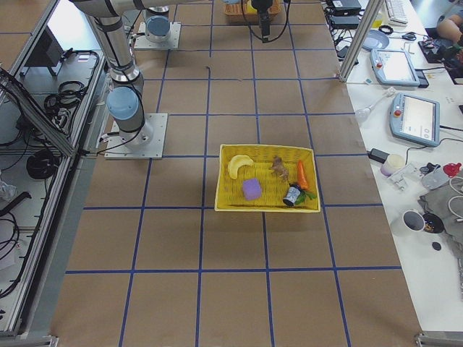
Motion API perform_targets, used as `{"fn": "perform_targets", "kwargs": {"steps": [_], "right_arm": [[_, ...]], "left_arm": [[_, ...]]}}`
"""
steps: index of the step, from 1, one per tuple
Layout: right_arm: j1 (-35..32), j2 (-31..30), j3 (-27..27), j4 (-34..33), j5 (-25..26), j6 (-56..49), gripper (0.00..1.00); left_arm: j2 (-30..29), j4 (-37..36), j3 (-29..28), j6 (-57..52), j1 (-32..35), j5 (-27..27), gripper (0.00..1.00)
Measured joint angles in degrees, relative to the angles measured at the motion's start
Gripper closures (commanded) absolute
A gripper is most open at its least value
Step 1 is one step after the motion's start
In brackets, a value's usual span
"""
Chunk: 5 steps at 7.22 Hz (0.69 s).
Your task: Transfer tape with both arms
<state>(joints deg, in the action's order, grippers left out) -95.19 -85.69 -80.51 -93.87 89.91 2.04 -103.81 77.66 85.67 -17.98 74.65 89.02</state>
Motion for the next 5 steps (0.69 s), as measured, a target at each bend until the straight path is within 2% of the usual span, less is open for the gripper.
{"fn": "perform_targets", "kwargs": {"steps": [1,2,3,5], "right_arm": [[-0.02,0.0,-0.03,0.0,0.0,0.04,0.0],[-0.06,0.0,-0.09,0.0,0.0,0.06,0.0],[-0.1,0.0,-0.21,0.0,0.0,0.09,0.0],[-0.19,0.0,-0.4,-0.06,-0.06,0.21,0.0]], "left_arm": [[2.59,3.73,-0.45,9.13,5.21,0.44,0.0],[4.94,6.23,-0.65,13.23,10.04,1.22,0.0],[7.23,8.49,-0.58,14.85,13.86,2.16,0.0],[11.49,13.27,0.06,15.46,16.79,2.64,0.0]]}}
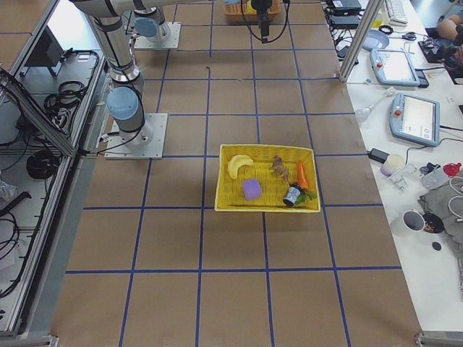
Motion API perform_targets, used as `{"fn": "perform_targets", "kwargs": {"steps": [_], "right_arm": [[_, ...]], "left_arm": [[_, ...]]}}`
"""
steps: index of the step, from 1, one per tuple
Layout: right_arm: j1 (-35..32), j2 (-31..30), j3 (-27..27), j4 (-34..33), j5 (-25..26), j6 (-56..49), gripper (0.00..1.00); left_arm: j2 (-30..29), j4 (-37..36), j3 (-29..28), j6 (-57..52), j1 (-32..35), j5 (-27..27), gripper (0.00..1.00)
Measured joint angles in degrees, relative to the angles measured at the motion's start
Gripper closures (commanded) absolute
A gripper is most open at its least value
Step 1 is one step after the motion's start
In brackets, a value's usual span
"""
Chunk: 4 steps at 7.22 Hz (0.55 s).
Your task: Transfer tape with both arms
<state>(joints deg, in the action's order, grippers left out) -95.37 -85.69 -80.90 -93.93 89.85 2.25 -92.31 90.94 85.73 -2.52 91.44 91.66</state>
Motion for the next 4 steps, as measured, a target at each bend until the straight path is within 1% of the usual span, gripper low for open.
{"fn": "perform_targets", "kwargs": {"steps": [2,4], "right_arm": [[-0.06,0.0,-0.01,-0.02,-0.03,0.09,0.0],[-0.08,0.0,0.02,-0.03,-0.03,0.12,0.0]], "left_arm": [[1.66,1.5,0.19,-0.15,-0.38,0.25,0.0],[2.17,1.3,0.14,-0.14,-0.58,0.19,0.0]]}}
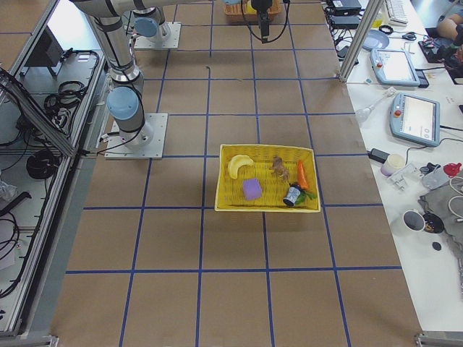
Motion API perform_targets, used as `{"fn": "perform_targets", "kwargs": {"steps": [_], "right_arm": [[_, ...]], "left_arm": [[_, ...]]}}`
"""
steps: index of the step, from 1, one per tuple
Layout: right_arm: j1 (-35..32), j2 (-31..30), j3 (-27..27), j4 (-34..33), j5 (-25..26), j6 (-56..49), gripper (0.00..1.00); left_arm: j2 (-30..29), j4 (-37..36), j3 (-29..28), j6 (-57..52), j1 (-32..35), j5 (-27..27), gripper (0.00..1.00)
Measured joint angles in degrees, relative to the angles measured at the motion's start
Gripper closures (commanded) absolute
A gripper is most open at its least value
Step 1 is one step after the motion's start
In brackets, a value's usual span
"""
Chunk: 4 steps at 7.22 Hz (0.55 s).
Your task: Transfer tape with both arms
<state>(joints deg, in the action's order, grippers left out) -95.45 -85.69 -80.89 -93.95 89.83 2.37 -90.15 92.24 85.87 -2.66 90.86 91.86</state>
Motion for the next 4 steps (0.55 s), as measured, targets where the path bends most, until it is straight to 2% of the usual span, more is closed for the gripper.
{"fn": "perform_targets", "kwargs": {"steps": [4], "right_arm": [[0.0,-0.08,0.05,-0.06,0.0,0.07,0.0]], "left_arm": [[0.28,-1.24,0.19,0.03,-0.06,-0.47,0.0]]}}
